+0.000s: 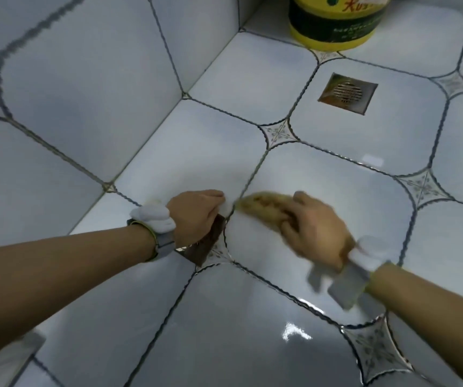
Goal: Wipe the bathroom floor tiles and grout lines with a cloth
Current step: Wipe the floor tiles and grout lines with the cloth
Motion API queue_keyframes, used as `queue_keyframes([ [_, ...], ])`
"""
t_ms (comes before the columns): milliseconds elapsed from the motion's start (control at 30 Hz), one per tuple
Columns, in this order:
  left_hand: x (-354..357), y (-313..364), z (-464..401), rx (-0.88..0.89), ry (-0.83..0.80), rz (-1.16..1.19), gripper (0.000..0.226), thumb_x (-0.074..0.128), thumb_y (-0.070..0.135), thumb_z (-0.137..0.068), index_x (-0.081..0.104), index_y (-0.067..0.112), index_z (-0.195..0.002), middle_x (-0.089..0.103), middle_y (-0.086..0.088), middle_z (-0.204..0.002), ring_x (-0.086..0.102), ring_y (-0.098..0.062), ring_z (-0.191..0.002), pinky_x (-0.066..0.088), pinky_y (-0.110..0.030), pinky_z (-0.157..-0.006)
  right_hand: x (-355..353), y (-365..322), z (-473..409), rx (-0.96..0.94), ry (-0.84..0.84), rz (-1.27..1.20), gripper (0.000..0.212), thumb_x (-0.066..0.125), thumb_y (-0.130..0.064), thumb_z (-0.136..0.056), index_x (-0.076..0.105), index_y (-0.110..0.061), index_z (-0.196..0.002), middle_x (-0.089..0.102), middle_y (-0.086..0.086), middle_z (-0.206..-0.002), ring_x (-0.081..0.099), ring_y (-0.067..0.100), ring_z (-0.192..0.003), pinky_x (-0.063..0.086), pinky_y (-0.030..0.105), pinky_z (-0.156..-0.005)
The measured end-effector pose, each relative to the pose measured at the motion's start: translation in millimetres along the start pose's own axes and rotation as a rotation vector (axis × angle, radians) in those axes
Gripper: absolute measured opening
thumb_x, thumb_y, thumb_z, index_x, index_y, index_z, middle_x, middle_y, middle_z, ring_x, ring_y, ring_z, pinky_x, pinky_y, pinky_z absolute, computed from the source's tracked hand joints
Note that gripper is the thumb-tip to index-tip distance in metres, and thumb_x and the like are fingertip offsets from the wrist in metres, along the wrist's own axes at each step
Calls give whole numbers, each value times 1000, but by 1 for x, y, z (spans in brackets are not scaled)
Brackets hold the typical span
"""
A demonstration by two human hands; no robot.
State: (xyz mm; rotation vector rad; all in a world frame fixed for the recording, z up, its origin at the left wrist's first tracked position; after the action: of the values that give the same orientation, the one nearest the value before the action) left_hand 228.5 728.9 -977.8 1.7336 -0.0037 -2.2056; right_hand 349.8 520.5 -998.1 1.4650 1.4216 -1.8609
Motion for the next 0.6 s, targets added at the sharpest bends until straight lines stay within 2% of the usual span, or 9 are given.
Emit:
queue_keyframes([
  [100, -13, -10, 20, -103, 47, 17, 41, 35, 21, -101, 45, 15, -140, 41, 5, -149, 40, -14, -135, 24, -20, -109, -21, 49, -64, 382, 220, 115, 20, 58, -24, -85, 64, -10, -98, 54, 15, -95, 59, 41, -82, 45, 40, -71],
  [167, -19, -22, 36, -135, 34, 17, 40, 34, 20, -101, 47, 13, -138, 44, 1, -146, 41, -17, -133, 30, -25, -109, -26, 59, -83, 652, 329, 113, 22, 59, -20, -84, 65, -2, -95, 56, 22, -99, 59, 45, -85, 43, 42, -71],
  [200, -21, -32, 47, -169, 30, 11, 40, 34, 20, -101, 48, 11, -137, 45, -1, -146, 42, -19, -133, 32, -28, -109, -24, 52, -86, 720, 359, 96, 22, 60, -18, -83, 64, 1, -93, 57, 24, -100, 59, 46, -86, 42, 43, -71],
  [267, -21, -56, 65, -275, 18, -9, 42, 35, 21, -100, 45, 8, -138, 41, -4, -148, 39, -21, -135, 31, -30, -111, -11, 26, -74, 628, 334, 69, 15, 62, -19, -83, 61, -5, -87, 56, 20, -93, 59, 44, -80, 39, 42, -66],
  [367, -16, -94, 86, -436, -39, -34, 52, 37, 26, -99, 30, 5, -146, 27, -7, -155, 27, -21, -142, 21, -29, -116, 19, -34, -32, 174, 146, 16, 9, 65, -21, -81, 57, -19, -84, 47, 0, -79, 53, 29, -64, 32, 28, -59],
  [433, -12, -111, 92, -478, -56, -53, 58, 38, 29, -99, 20, 7, -150, 18, -6, -159, 19, -20, -146, 14, -27, -117, 34, -58, -9, -21, 36, -7, 15, 70, -18, -78, 61, -21, -89, 49, -4, -80, 53, 23, -63, 31, 25, -58],
  [467, -10, -117, 93, -479, -51, -55, 60, 38, 30, -98, 19, 8, -150, 17, -5, -159, 17, -19, -146, 13, -26, -118, 36, -61, -6, -67, -2, -26, 17, 70, -19, -78, 61, -23, -91, 48, -6, -81, 54, 22, -64, 33, 25, -57],
  [533, -7, -121, 93, -474, -32, -47, 60, 39, 30, -98, 18, 9, -151, 16, -4, -159, 17, -19, -146, 13, -27, -118, 33, -48, -16, -34, -32, -30, 17, 65, -25, -82, 61, -28, -98, 45, -10, -83, 56, 22, -69, 41, 28, -60],
  [600, -3, -122, 90, -463, -18, -30, 61, 38, 30, -98, 17, 10, -151, 16, -4, -159, 17, -19, -146, 14, -28, -118, 23, -24, -46, 81, 55, 16, 17, 61, -28, -85, 62, -26, -102, 49, -5, -84, 59, 30, -76, 45, 34, -67],
])
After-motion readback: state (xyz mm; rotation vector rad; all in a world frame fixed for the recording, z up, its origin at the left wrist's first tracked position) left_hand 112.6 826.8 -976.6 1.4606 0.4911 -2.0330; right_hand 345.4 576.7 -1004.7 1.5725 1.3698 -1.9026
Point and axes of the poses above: each hand's wrist, its own z-axis away from the middle knuckle, its own x-axis out of the palm, y = z × x, the point moved 3 cm from there along -z, towards the middle knuckle
